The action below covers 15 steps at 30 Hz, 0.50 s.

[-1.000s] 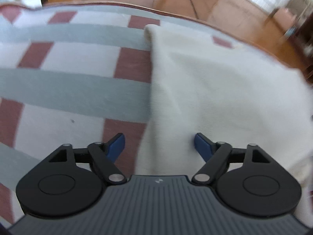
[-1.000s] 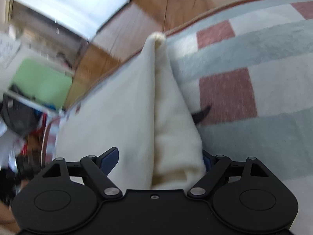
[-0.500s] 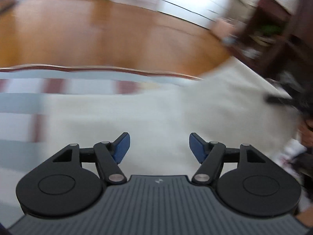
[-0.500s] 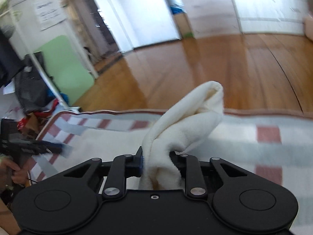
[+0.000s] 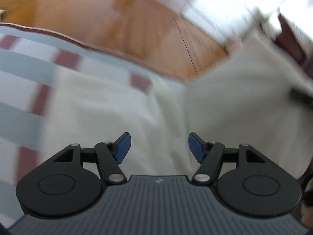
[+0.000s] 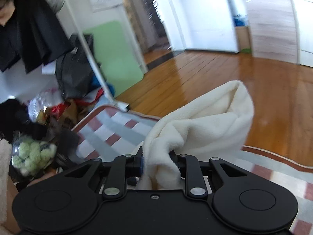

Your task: Fold clothes

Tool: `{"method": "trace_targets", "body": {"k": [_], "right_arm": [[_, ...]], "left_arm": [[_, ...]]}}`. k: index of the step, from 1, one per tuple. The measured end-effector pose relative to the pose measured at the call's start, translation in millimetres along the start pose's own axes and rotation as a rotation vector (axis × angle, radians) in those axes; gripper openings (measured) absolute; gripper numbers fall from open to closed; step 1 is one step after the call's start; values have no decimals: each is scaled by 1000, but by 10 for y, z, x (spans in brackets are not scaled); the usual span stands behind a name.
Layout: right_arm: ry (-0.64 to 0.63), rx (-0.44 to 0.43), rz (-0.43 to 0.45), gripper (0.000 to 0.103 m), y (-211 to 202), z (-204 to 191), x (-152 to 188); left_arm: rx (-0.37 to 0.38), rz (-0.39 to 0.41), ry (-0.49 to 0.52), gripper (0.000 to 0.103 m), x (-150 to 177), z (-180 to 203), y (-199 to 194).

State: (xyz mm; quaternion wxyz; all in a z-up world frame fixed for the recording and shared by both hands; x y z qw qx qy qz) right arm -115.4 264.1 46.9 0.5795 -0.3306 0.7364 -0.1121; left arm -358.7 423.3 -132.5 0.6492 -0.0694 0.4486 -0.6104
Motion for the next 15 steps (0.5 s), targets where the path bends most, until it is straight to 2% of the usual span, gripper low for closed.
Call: {"method": "trace_targets", "body": {"k": [4, 6, 8, 10, 11, 13, 15], "right_arm": [[-33, -38, -92, 27, 720, -419, -40], [-55, -68, -133, 31, 1074, -630, -3], [-3, -129, -166, 38, 1317, -754, 179], [110, -263, -149, 39, 1313, -747, 308], [183, -341, -112, 51, 1251, -684, 325], [326, -450, -48, 65, 1110, -482, 344], [342, -367, -41, 65, 1009, -260, 447]], "left_arm": [[-44, 63, -88, 63, -3, -439, -375], [-59, 71, -143, 63, 98, -617, -438], [-63, 60, -215, 63, 201, -783, -427], [-20, 36, -265, 63, 254, -851, -373], [7, 24, -278, 63, 292, -867, -350], [68, 6, -304, 63, 339, -870, -271], [88, -13, -317, 65, 386, -870, -188]]}}
Point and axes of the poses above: each gripper's, at about its wrist camera, not at the fingertips, and y roughly the way its jaws point, z to its right, x to its underside, the point moved 7 cm from there along y, roughly the way its jaws point, and after that the axes turned 2 degrees about -y, right-handed, at the moved point
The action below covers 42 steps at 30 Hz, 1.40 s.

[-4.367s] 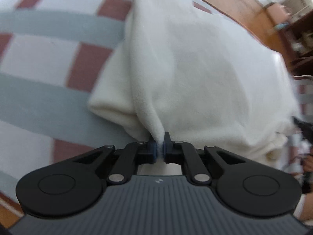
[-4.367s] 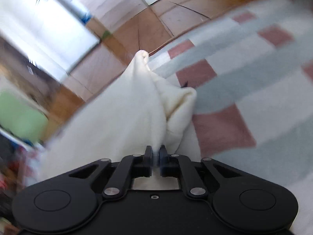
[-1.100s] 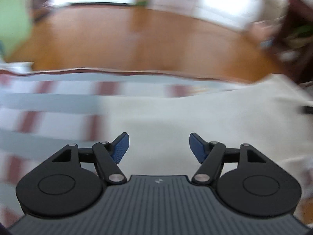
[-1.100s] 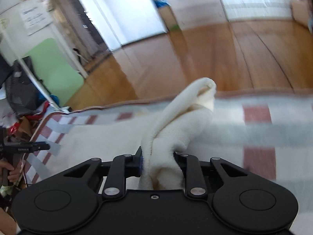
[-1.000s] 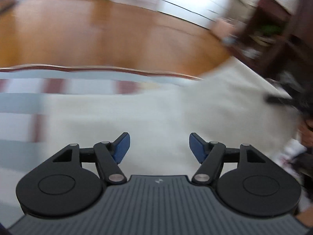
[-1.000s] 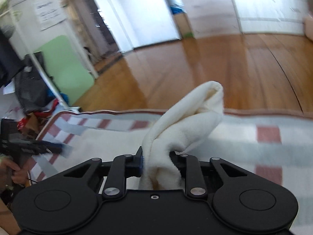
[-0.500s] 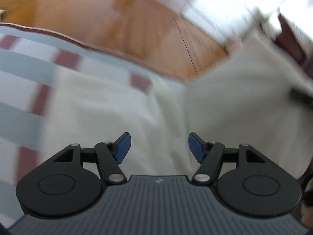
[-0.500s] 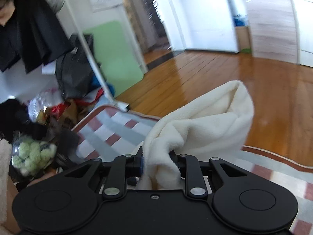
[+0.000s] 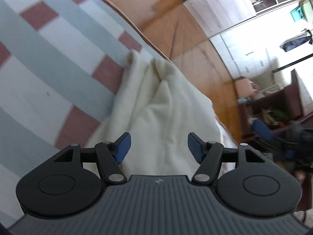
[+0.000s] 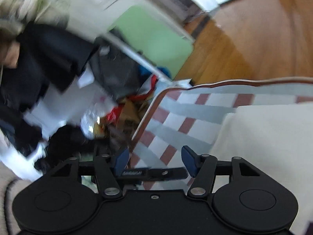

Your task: Fold clothes

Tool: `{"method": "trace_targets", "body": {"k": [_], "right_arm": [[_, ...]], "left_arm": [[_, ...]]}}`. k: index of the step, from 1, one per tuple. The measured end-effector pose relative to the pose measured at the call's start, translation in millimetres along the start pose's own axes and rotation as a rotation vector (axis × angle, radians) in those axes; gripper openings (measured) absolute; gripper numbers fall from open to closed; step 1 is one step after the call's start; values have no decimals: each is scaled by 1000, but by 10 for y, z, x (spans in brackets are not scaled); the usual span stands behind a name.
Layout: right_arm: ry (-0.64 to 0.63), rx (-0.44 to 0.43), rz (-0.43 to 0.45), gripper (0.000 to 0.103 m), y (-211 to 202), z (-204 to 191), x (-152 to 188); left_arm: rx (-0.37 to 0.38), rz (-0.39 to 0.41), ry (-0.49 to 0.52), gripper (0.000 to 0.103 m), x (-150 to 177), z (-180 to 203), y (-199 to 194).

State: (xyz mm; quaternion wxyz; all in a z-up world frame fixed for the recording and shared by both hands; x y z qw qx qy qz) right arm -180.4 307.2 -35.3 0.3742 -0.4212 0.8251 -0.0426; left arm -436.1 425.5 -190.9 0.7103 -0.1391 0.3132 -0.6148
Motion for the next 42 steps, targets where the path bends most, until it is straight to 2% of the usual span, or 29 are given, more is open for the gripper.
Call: {"method": "trace_targets", "body": {"k": [2, 4, 7, 11, 13, 18, 21, 24, 26, 27, 28, 29, 31, 34, 36, 38, 39, 42], "right_arm": [[-31, 122, 7, 65, -166, 182, 84], [-105, 234, -48, 65, -244, 286, 345], [-211, 389, -143, 65, -356, 427, 763], [-380, 468, -347, 67, -257, 459, 1518], [-368, 503, -349, 67, -275, 480, 1706], [-318, 482, -356, 68, -373, 493, 1742], [-342, 490, -361, 68, -410, 477, 1770], [-360, 522, -339, 67, -371, 430, 1747], [-368, 571, -297, 65, -358, 351, 1666], [-386, 580, -273, 65, -367, 302, 1628], [-407, 584, -248, 65, -385, 256, 1591], [-425, 586, -212, 65, -416, 209, 1538], [-415, 564, -138, 65, -476, 149, 1416], [-334, 500, -76, 65, -510, 160, 1285], [-296, 497, -81, 65, -473, 228, 1280], [-292, 533, -106, 65, -403, 304, 1338], [-290, 544, -119, 65, -371, 322, 1366], [-284, 546, -128, 65, -341, 322, 1422]], "left_arm": [[-68, -4, 33, 65, 2, -46, 84], [-155, 4, 112, 65, 1, -37, 78], [-160, 17, 159, 66, -12, 4, 28], [-144, 36, 168, 66, -72, -6, 12], [-120, 34, 192, 66, -66, 50, 22], [-84, 37, 321, 67, -85, 201, 164], [-54, 12, 371, 89, -118, 239, 388], [-52, -87, 315, 91, -97, 142, 644], [-49, -102, 304, 91, -47, 131, 710], [-41, -93, 331, 89, 5, 160, 706], [-9, -89, 366, 80, 81, 217, 690], [32, -84, 382, 62, 145, 265, 667], [154, -89, 375, 57, 252, 356, 600], [162, -51, 327, 47, 220, 339, 526], [113, -14, 311, 48, 173, 304, 508], [59, 10, 306, 58, 138, 275, 521], [31, 11, 310, 60, 129, 265, 549], [60, -44, 309, 60, 176, 337, 679]]}}
Point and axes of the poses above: each gripper's, at about its wrist camera, not at the fingertips, and y roughly the way its jaws point, z to its right, x to its underside, the point moved 7 cm from there along y, roughly the way its jaws point, and after that the axes turned 2 degrees about -y, right-handed, at the moved point
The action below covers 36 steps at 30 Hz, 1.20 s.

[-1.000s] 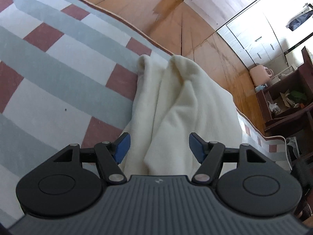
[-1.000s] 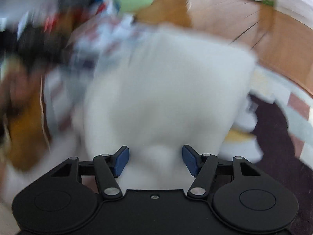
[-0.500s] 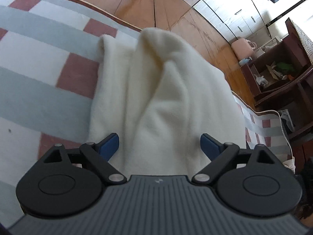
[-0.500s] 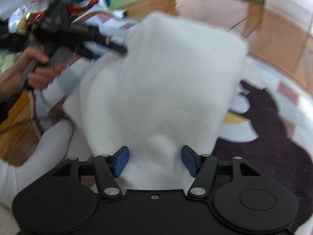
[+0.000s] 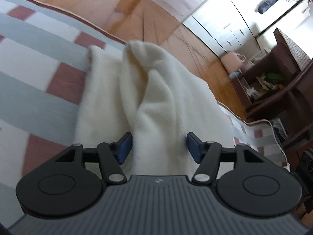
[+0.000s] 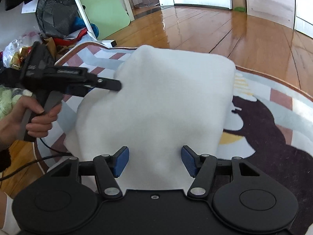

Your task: Fold clothes

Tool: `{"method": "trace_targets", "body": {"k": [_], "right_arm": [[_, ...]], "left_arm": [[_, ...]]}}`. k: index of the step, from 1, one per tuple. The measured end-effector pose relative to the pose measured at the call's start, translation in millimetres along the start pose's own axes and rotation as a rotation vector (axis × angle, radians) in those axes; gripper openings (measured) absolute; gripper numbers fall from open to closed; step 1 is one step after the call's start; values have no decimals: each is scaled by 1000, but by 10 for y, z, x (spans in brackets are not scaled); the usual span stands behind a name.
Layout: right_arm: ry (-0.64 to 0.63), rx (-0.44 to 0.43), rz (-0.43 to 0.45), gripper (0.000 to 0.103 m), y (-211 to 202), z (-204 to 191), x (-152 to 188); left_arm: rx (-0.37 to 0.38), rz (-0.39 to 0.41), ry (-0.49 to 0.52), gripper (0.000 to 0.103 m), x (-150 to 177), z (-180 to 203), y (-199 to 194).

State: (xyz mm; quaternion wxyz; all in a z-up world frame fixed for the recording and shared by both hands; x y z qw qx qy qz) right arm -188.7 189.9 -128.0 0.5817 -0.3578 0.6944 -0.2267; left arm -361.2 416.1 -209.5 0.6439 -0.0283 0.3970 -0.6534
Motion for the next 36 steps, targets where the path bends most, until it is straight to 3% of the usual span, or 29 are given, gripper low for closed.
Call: {"method": "trace_targets", "body": {"k": [2, 4, 5, 8, 10, 12, 14, 20, 22, 24, 25, 27, 30, 32, 34, 36], "right_arm": [[-1, 3, 3, 65, -10, -3, 8], [3, 9, 15, 65, -39, 5, -10], [8, 13, 26, 65, -55, 15, -26], [28, 12, 55, 65, -99, 24, -75], [32, 16, 70, 65, -122, 18, -98], [27, 16, 79, 65, -132, 12, -118], [19, 17, 89, 65, -139, 3, -148], [-23, -51, 130, 65, -221, -123, -323], [-29, -107, 76, 65, -112, -180, -272], [-67, -120, -30, 65, 85, -258, -111], [-109, -101, -66, 65, 151, -307, -25], [-194, -71, -116, 65, 226, -405, 109], [-178, -141, -159, 67, 147, -423, 159], [-151, -194, -195, 67, 95, -404, 189], [-117, -240, -238, 67, 53, -348, 221], [-111, -271, -285, 67, 21, -360, 300]], "left_arm": [[28, -40, 24, 60, 18, 92, 71], [-3, -49, 94, 57, 29, 208, 106], [-27, -37, 115, 45, 19, 251, 81], [-96, 5, 158, 25, -28, 380, -27], [-153, 60, 223, 23, -73, 561, -193], [-125, 83, 246, 22, -137, 768, -340], [-59, 94, 144, 21, -237, 777, -457], [-152, 150, 95, 21, -407, 601, -814], [-231, 95, 39, 29, -382, 297, -736], [-412, 35, -57, 32, -263, -167, -567], [-424, 32, -81, 41, -221, -237, -550], [-415, 36, -118, 43, -145, -307, -542], [-534, 53, 55, 44, -208, -77, -624], [-624, 86, 172, 39, -280, 54, -737], [-630, 119, 250, 39, -373, 225, -837], [-522, 150, 255, 41, -412, 403, -917]]}}
Point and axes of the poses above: each gripper's, at about its wrist camera, not at the fingertips, and y roughly the way its jaws point, z to its right, x to its underside, the point moved 7 cm from there along y, roughly the way its jaws point, and after that the axes turned 2 degrees about -y, right-handed, at the moved point
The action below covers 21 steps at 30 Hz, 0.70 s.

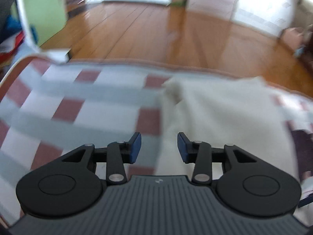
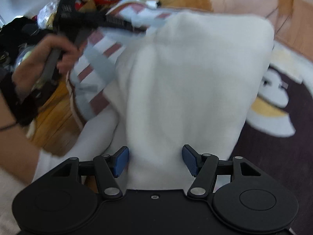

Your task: Fold clothes

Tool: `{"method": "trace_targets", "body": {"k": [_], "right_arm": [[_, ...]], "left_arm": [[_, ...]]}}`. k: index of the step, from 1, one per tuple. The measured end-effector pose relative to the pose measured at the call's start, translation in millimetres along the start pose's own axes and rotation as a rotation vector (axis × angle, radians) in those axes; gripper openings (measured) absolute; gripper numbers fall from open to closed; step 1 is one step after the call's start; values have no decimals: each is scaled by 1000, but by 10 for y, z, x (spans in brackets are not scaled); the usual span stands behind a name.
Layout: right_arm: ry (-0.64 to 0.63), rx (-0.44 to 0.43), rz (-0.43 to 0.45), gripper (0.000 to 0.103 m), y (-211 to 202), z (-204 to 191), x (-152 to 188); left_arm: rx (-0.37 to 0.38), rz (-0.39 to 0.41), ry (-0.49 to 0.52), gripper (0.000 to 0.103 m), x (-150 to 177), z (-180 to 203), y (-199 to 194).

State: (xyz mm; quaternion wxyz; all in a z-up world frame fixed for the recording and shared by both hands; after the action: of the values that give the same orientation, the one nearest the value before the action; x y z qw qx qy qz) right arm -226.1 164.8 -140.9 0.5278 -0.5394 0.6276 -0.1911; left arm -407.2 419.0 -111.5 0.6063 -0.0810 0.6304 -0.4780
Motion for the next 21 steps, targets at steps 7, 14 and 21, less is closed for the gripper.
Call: {"method": "trace_targets", "body": {"k": [7, 14, 21], "right_arm": [[-26, -12, -115, 67, 169, -115, 198], [28, -64, 105, 66, -420, 68, -259], [-83, 305, 250, 53, -295, 384, -874]], "left_arm": [[284, -27, 10, 41, 136, 522, 56], [383, -43, 185, 41, 26, 1041, 156], [314, -242, 122, 40, 101, 1084, 894]]}}
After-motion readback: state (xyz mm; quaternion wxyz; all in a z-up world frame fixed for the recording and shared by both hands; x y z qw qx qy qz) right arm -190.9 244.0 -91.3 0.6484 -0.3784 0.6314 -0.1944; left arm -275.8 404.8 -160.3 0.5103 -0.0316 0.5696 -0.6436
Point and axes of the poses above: each gripper's, at about its wrist camera, not at the fingertips, and y roughly the way its jaws point, z to its right, x to its underside, the point moved 7 cm from there along y, roughly the way its jaws point, and after that the axes turned 2 degrees about -y, right-handed, at the moved point
